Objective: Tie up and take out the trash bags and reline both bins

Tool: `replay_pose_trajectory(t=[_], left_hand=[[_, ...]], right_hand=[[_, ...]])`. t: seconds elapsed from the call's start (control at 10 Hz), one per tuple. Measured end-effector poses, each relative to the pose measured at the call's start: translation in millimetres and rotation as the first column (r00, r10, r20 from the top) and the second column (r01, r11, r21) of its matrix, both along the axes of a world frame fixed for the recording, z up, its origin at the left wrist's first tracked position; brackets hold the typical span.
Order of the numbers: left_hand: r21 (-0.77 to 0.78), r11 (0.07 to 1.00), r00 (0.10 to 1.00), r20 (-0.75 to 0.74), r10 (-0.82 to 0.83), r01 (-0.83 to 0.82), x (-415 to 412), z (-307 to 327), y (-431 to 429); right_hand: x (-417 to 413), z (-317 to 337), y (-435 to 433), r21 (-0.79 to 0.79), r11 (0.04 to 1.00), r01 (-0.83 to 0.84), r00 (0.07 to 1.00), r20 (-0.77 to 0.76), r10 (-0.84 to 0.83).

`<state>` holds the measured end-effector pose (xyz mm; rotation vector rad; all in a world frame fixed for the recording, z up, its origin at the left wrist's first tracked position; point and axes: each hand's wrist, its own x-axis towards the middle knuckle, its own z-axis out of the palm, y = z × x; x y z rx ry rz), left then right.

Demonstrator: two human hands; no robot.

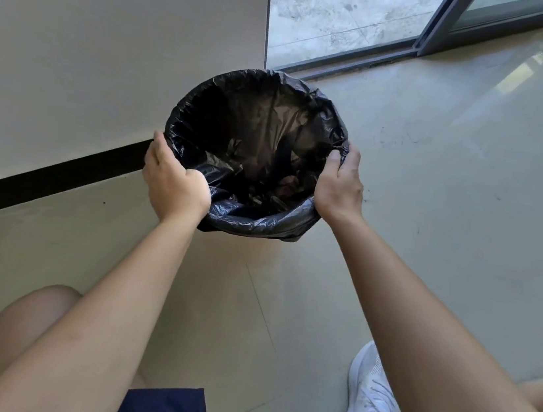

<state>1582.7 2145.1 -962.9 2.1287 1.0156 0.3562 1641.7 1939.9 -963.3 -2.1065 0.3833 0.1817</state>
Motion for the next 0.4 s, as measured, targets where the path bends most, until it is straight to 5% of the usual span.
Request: replay_pose_trajectory(t=[0.2, 0.3, 0.4], left_hand=[[0.031, 0.988, 0.977, -0.158, -0.145, 0.152, -0.2, 8.6, 6.4], [0.066, 0.968, 0.934, -0.286, -0.214, 0.242, -2.8, 20.8, 10.2], [0.282, 0.878, 0.915, -0.232, -0.330, 0.388, -14.8, 33.6, 4.6]], right_hand=[[1.5, 14.2, 0.1, -0.113, 0.989, -0.090, 0.994, -0.073, 0.082], [4.8, 28.2, -6.7, -0.146, 0.966, -0.215, 0.958, -0.224, 0.179], [4.5, 55.1, -15.8, -0.231, 0.914, -0.334, 0.921, -0.288, 0.263]])
